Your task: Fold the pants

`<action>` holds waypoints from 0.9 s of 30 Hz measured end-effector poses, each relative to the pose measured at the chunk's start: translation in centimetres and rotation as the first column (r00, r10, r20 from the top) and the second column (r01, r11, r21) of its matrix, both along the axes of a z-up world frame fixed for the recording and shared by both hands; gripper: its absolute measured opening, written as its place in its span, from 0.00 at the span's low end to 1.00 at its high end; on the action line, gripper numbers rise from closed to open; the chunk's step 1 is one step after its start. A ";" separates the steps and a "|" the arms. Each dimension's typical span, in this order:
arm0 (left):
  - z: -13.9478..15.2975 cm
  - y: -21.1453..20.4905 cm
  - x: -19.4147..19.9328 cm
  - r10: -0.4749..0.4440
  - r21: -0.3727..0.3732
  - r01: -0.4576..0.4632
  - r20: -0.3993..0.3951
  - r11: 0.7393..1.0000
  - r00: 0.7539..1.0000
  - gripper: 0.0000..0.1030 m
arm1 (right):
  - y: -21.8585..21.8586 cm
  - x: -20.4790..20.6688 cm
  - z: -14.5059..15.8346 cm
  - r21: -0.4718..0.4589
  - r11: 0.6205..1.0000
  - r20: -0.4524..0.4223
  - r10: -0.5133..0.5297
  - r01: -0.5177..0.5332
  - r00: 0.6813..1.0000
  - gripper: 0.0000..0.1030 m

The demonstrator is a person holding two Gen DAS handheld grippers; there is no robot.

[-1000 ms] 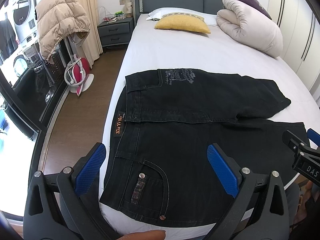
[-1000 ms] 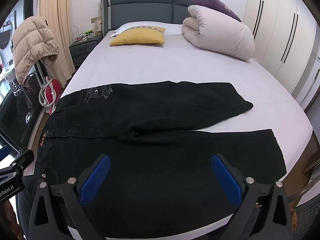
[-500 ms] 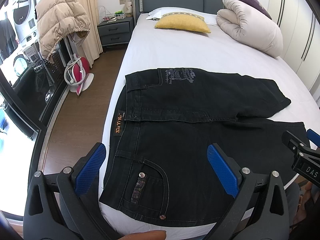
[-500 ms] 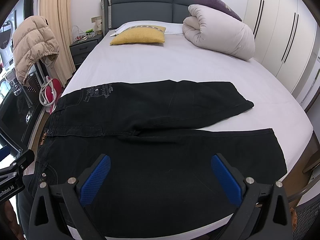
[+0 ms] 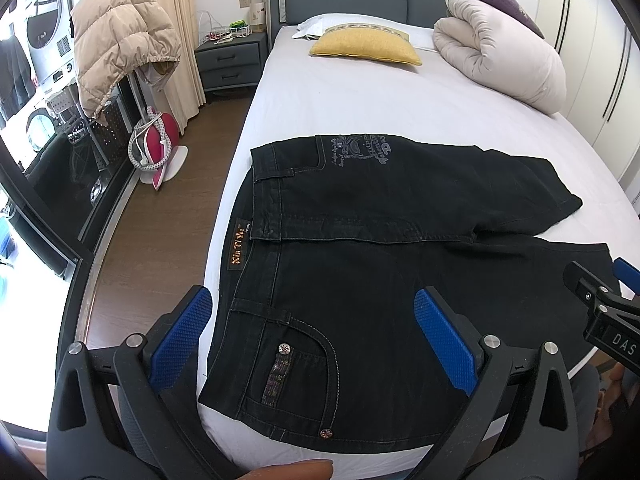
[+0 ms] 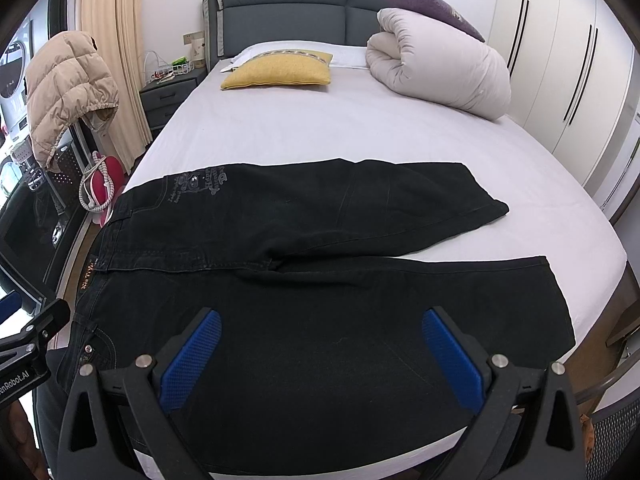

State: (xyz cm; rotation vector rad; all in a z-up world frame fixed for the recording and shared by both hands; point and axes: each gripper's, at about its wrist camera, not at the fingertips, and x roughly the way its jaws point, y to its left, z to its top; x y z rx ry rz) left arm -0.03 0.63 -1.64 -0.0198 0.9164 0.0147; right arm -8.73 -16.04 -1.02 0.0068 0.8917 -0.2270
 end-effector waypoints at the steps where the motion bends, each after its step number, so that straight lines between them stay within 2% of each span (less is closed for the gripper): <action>1: 0.0 0.0 0.0 0.000 0.000 0.000 0.000 1.000 1.000 1.00 | 0.0 0.0 0.0 0.000 1.000 0.000 0.001 -0.001 1.000 1.00; 14: -0.5 -0.1 -0.2 0.003 0.011 -0.003 0.001 1.000 1.000 1.00 | 0.4 -0.1 -0.3 -0.001 1.000 -0.002 0.004 -0.004 1.000 1.00; 20: 0.3 -0.5 -0.4 0.003 0.022 -0.004 0.021 1.000 1.000 1.00 | 0.8 -0.2 -0.5 0.002 1.000 -0.004 0.006 -0.006 1.000 1.00; 24: 0.5 -0.5 -0.2 -0.036 0.011 0.036 0.041 0.999 0.999 1.00 | 0.8 -0.1 -0.7 0.034 0.999 -0.004 0.029 -0.029 1.000 1.00; 27: 1.1 -0.5 1.5 -0.121 0.003 0.121 0.047 0.993 0.992 1.00 | 0.3 0.2 -0.3 0.094 0.993 0.012 0.078 -0.079 0.997 1.00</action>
